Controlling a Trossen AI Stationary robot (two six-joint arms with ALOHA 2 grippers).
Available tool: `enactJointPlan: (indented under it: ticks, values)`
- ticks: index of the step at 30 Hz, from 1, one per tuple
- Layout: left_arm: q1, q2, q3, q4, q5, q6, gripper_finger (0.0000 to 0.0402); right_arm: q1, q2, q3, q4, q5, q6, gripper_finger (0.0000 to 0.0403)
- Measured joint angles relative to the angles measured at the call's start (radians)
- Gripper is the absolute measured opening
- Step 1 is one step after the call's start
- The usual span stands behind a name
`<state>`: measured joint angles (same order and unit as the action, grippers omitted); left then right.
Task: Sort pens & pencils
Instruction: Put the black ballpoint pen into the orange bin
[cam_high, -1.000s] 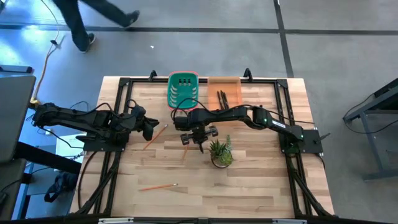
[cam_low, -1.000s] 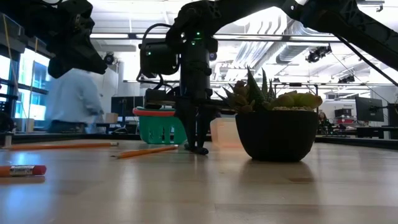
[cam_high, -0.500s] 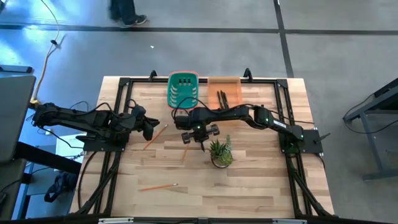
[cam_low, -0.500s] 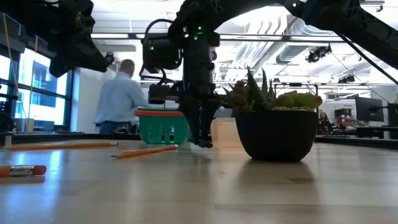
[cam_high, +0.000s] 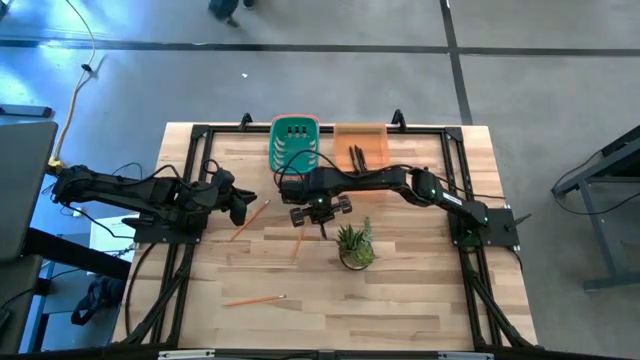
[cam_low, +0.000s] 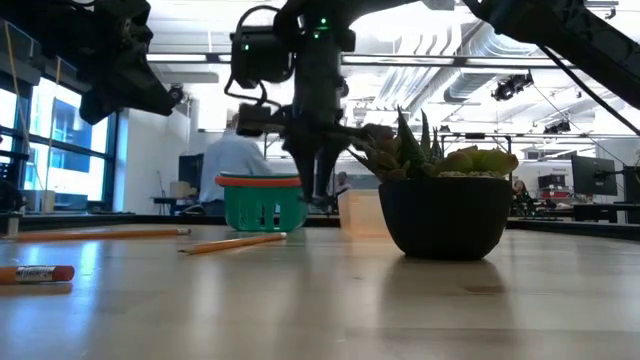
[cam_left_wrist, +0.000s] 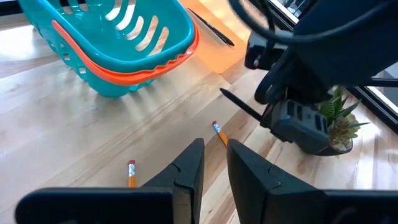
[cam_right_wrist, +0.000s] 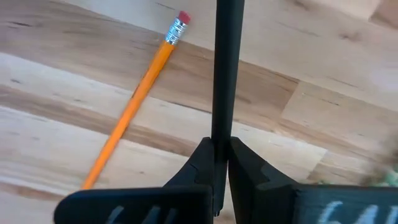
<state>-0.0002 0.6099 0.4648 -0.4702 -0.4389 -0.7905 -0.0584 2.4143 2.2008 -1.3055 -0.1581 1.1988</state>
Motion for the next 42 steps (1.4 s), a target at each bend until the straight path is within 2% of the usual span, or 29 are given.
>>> enactJointPlan:
  ticks: [12, 42]
  values:
    - [0.000, 0.000, 0.000, 0.006, 0.000, 0.000, 0.0058, -0.020, 0.000, 0.156, -0.095, 0.053, -0.036, 0.0000]
    - [0.000, 0.000, 0.000, 0.051, -0.016, -0.001, 0.0058, -0.019, -0.120, 0.155, -0.098, 0.029, -0.082, 0.0000]
